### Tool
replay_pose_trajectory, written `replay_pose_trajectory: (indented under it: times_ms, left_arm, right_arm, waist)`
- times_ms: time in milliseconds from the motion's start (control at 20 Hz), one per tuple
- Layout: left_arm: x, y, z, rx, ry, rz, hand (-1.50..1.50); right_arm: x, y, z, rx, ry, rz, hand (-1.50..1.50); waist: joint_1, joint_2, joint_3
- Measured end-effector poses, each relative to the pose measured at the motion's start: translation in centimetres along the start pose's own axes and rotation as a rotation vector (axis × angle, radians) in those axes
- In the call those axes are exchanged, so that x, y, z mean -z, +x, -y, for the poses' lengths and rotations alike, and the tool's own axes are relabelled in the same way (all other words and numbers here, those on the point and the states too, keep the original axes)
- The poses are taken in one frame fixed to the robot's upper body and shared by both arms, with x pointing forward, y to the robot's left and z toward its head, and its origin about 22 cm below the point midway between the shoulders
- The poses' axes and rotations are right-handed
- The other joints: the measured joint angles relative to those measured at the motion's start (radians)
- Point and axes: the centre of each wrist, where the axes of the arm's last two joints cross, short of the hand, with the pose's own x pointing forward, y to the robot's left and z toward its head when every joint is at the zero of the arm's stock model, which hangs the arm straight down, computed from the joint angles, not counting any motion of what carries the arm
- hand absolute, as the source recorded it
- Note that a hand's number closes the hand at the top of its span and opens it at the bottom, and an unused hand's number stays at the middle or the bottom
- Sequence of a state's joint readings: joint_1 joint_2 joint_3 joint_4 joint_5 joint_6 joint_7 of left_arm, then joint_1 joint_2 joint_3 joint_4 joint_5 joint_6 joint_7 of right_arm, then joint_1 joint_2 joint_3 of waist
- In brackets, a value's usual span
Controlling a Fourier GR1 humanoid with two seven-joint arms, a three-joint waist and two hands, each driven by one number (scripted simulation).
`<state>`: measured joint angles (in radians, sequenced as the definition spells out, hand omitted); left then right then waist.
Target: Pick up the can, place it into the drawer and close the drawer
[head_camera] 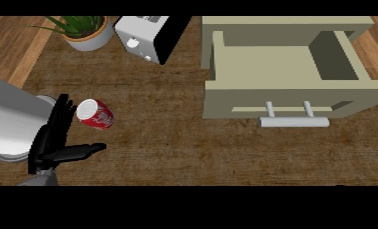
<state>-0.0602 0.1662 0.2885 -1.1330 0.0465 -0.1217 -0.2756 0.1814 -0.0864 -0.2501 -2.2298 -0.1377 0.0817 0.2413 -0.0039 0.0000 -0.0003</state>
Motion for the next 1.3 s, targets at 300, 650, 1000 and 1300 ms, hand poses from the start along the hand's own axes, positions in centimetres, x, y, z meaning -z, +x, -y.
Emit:
replay_pose_trajectory:
  times_ms: [300, 650, 1000, 1300]
  left_arm:
    - [1.1, -2.8, -0.6, -0.001, 0.011, -0.018, -1.50]
    - [2.0, -5.2, -0.7, -0.012, 0.036, -0.031, -1.50]
    - [3.4, -5.6, -0.8, -0.019, 0.030, -0.024, -1.50]
    - [5.1, -4.9, 1.0, -0.029, -0.037, -0.010, -1.50]
  right_arm:
    - [0.1, 0.1, 0.2, -0.006, 0.002, 0.004, -1.50]
    - [0.3, 0.2, 0.6, -0.014, 0.002, 0.001, -1.50]
    - [0.8, 1.1, 0.2, -0.012, 0.004, 0.004, -1.50]
    - [0.9, 0.7, 0.2, -0.020, 0.006, 0.007, -1.50]
  waist:
    - [-0.002, 0.001, 0.000]
    - [-0.004, 0.002, 0.000]
    - [-0.010, 0.004, -0.001]
    - [-0.012, 0.004, -0.001]
